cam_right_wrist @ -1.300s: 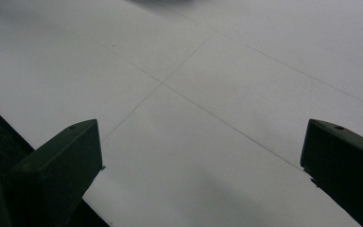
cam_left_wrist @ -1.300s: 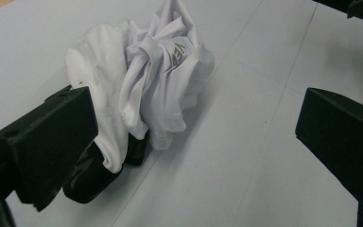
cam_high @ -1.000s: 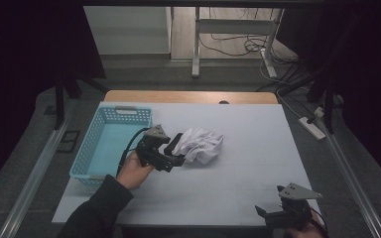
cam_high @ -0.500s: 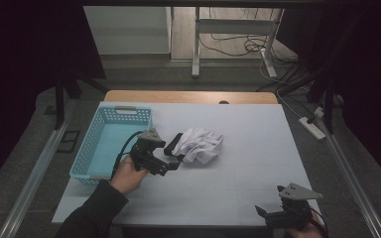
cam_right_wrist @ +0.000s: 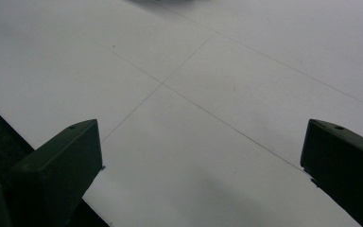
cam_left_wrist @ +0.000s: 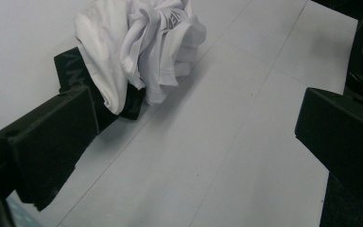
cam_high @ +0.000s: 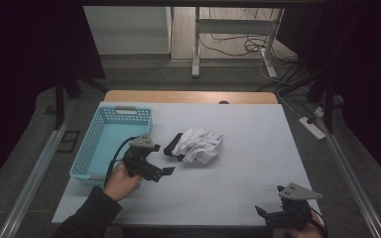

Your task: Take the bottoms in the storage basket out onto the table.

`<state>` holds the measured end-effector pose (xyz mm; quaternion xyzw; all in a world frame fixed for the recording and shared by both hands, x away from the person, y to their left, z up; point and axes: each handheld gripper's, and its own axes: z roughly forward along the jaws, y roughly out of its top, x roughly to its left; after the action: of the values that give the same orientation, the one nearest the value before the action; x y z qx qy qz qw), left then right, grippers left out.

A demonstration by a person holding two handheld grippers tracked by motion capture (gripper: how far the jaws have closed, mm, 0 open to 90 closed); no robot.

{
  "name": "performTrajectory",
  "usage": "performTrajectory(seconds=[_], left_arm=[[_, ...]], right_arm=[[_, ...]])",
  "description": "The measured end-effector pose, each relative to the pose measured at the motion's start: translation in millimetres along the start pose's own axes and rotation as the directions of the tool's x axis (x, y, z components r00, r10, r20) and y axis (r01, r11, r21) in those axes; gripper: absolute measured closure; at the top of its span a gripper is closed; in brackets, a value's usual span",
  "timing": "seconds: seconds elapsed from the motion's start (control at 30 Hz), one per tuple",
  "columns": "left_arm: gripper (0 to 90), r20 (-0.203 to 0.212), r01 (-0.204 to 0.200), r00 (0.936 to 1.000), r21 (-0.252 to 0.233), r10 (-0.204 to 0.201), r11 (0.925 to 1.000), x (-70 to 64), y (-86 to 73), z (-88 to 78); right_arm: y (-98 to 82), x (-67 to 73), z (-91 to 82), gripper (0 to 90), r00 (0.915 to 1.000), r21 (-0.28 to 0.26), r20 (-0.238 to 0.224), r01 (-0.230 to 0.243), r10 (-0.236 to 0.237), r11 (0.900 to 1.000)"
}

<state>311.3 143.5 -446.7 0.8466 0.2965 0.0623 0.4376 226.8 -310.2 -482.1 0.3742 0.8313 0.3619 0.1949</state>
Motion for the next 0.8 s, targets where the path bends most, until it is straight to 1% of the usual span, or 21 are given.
performTrajectory(seconds=[0.07,0.27,0.37,0.5,0.67,0.8], left_arm=[[0.0,-0.001,-0.001,1.0,-0.007,0.001,1.0,-1.1,-1.5,-2.2],[0.0,-0.001,0.016,0.9999,-0.021,-0.016,0.9997,-2.3,-7.6,-8.5],[0.0,0.015,0.033,0.9994,-0.031,-0.032,0.999,-2.9,-10.5,-11.3],[0.0,0.023,0.045,0.9987,-0.041,-0.045,0.9981,-4.9,-14.0,-14.1],[0.0,0.014,0.051,0.9986,-0.041,-0.05,0.9979,-7.1,-19.3,-16.2],[0.0,0.034,0.071,0.997,-0.06,-0.07,0.9957,-8.9,-23.4,-18.7]], right_arm=[[0.1,0.1,0.0,0.0,1.0,0.002,-0.001,0.0,0.0,1.0],[0.1,0.1,0.0,0.0,1.0,0.002,-0.001,0.0,0.0,1.0],[0.1,0.1,0.1,0.0,1.0,0.002,-0.001,0.0,0.0,1.0],[0.0,-0.1,0.1,0.0,1.0,0.0,0.0,-0.002,0.002,1.0],[0.0,-0.3,0.1,0.0,1.0,0.0,0.002,-0.004,0.004,1.0],[0.0,-0.4,0.1,0.0,1.0,0.0,0.003,-0.008,0.008,1.0]])
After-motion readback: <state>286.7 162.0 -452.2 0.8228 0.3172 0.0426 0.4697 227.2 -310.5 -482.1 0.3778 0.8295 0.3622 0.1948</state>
